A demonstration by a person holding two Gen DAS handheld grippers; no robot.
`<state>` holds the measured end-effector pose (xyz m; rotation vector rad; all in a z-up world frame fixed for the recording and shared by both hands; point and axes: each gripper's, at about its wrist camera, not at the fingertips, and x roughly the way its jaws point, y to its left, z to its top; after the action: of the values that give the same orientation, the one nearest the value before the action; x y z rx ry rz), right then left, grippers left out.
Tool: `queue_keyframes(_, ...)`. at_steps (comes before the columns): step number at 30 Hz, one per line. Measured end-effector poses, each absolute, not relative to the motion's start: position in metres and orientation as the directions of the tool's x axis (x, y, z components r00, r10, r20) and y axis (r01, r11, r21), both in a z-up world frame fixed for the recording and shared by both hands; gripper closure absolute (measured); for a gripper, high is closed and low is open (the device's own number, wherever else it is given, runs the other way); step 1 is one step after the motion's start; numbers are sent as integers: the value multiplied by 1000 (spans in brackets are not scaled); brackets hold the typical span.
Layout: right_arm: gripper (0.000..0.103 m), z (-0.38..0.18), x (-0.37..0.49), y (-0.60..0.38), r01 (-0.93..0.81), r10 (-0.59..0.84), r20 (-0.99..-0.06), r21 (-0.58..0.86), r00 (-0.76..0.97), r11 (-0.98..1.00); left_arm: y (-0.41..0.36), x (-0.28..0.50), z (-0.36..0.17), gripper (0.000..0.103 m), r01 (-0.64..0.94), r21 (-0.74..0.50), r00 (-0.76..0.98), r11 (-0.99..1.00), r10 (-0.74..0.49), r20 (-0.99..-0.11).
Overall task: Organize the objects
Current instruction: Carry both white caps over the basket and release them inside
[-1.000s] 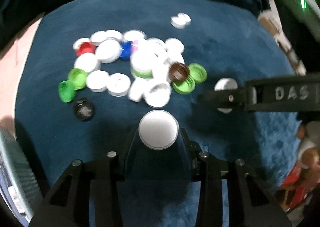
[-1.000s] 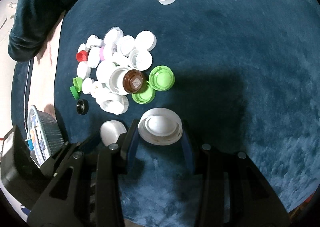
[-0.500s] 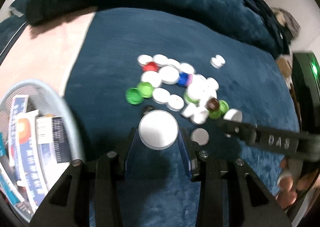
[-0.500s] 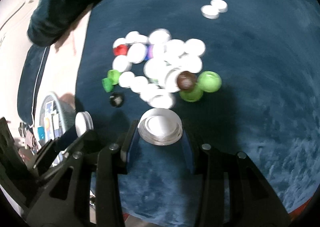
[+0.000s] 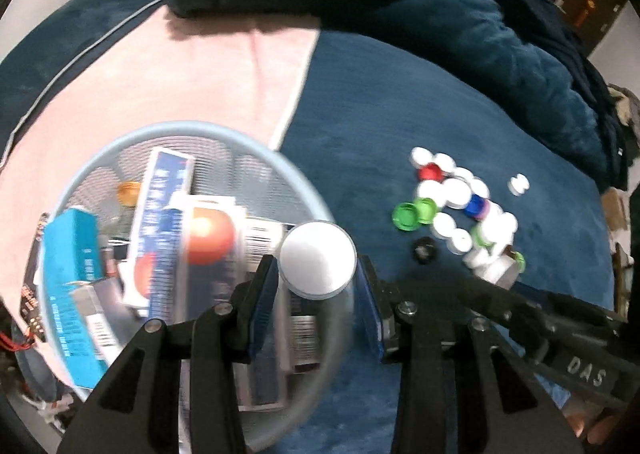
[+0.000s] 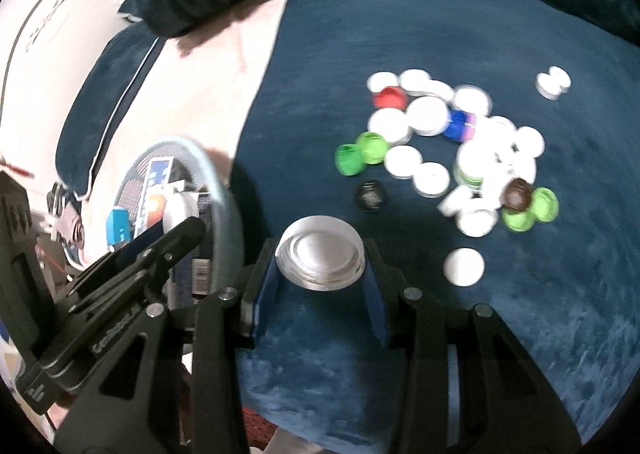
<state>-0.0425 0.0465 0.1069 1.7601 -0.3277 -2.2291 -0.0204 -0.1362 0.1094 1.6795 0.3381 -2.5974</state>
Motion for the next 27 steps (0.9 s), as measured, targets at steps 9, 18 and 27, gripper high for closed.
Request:
queue_keyframes(9, 62, 115, -50, -20, 195, -426, -883, 390, -198, -900, -203, -15, 136, 62, 295, -98, -478, -951, -58, -876)
queue_keyframes(18, 62, 116, -84, -75, 244, -535, -820, 487, -203, -839, -267, -18, 137, 62, 449, -125, -489, -885, -126, -863)
queue_keyframes(27, 20, 109, -82, -53, 212, -522, -822, 482, -225, -850, -272, -8, 135, 5, 515, -10, -423, -857, -244, -873)
